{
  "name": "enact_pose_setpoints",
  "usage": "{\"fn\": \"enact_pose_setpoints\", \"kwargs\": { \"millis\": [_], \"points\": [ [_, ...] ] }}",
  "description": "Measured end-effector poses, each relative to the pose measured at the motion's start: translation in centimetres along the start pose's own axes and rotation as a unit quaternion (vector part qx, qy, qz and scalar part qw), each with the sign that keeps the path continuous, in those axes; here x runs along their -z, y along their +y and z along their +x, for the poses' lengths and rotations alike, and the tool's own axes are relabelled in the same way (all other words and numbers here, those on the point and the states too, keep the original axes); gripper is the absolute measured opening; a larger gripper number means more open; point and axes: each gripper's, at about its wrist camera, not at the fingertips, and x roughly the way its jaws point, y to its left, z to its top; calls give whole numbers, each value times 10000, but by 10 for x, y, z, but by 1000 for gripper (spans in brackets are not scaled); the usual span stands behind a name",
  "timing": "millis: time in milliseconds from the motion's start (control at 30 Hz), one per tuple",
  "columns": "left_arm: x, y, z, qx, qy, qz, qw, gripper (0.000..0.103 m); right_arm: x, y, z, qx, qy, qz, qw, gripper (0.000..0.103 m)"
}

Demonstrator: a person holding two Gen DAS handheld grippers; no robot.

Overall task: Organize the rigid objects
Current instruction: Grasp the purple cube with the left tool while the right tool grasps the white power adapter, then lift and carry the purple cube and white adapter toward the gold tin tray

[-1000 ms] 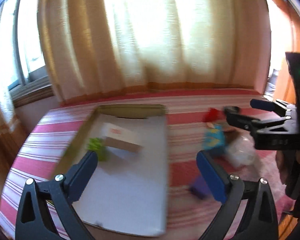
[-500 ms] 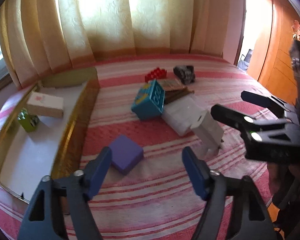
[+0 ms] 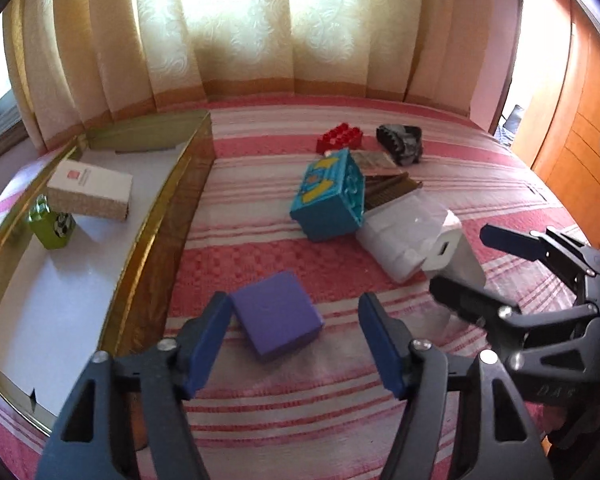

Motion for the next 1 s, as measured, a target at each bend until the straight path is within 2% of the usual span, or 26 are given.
{"fn": "enact_pose_setpoints", "kwargs": {
  "millis": [133, 233, 267, 300, 333, 367, 700, 1000],
  "points": [
    [8, -5, 0, -28, 56, 98, 9999, 63, 0, -9, 3, -51, 73, 177, 9998, 68],
    [3, -1, 2, 2, 51, -26, 10000, 63, 0, -10, 8, -99, 195, 218, 9995, 60],
    [2, 0, 3, -17, 60, -38, 10000, 60, 0, -10, 9, -131, 215, 206, 9995, 56],
    [1, 0, 5, -49, 56, -30, 10000, 46, 0, -9, 10, -150, 232, 196, 9994, 52],
    [-1, 1, 9, -11, 120, -25, 9999, 40, 0, -9, 10, -166, 242, 194, 9994, 42],
    [-1, 1, 10, 49, 135, -32, 9999, 40, 0, -9, 9, -168, 231, 203, 9994, 41],
    [-11, -8, 12, 177, -15, 126, 9998, 39, 0, -19, -8, -120, -254, 477, 9985, 40],
    [-22, -10, 17, 67, -145, 210, 9997, 39, -6, -33, -8, 13, -381, 642, 9972, 40]
  ]
}}
